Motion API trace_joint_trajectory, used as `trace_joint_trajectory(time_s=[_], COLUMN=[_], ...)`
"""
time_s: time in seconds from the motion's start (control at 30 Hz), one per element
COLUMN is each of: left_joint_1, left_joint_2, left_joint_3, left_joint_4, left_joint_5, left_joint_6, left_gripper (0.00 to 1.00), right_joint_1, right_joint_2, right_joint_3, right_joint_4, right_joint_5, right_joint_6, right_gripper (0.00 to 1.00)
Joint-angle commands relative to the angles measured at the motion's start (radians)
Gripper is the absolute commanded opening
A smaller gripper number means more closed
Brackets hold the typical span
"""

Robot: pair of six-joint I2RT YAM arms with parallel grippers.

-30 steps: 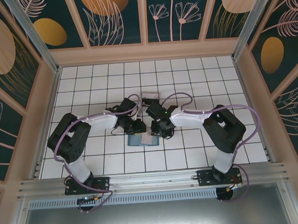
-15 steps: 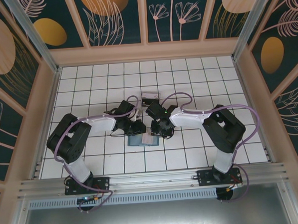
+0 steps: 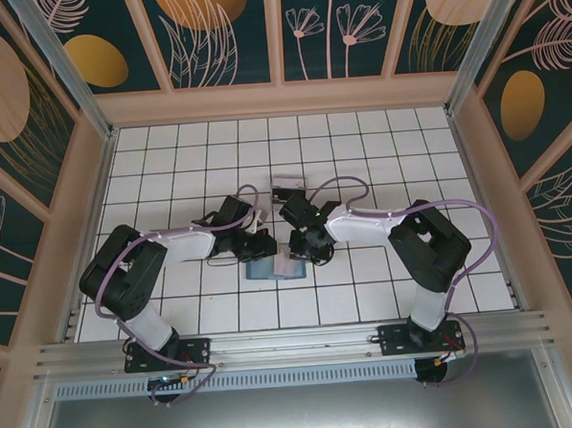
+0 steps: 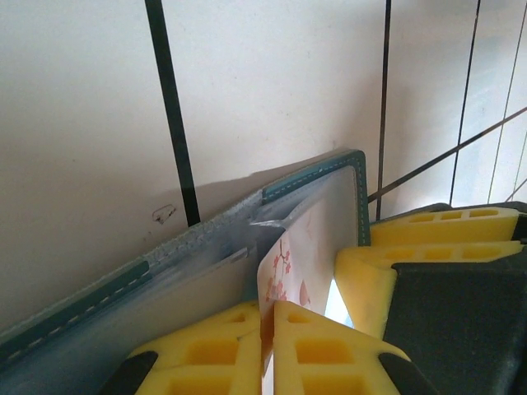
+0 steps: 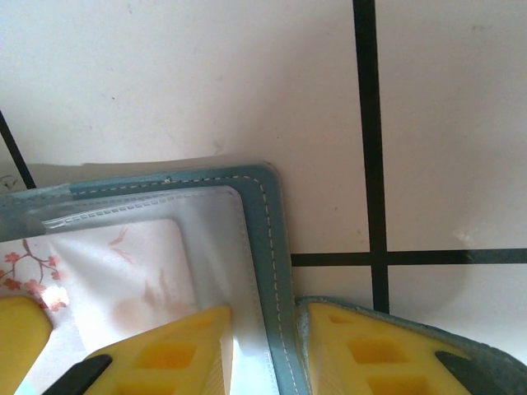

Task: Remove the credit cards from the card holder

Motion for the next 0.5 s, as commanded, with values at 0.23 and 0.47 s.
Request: trace_joint_trajectory(time_s=[0.23, 0.47], left_joint_1=[0.012, 0.017], left_joint_2=[-0.074, -0.112], left_joint_3=[-0.037, -0.044], left_joint_4=[-0.073, -0.092], left_joint_5=[0.003, -0.004], left_joint_6=[0.004, -0.002], left_gripper=[0.10, 0.10], right_joint_1=[0.017, 0.017], right_joint_2=[0.109, 0.108], right_joint_3=[-0.054, -0.054], right_joint_4=[0.014, 0.014], right_joint_5=[0.028, 0.028], right_joint_6=[-0.014, -0.014], right_gripper=[0.29, 0.28])
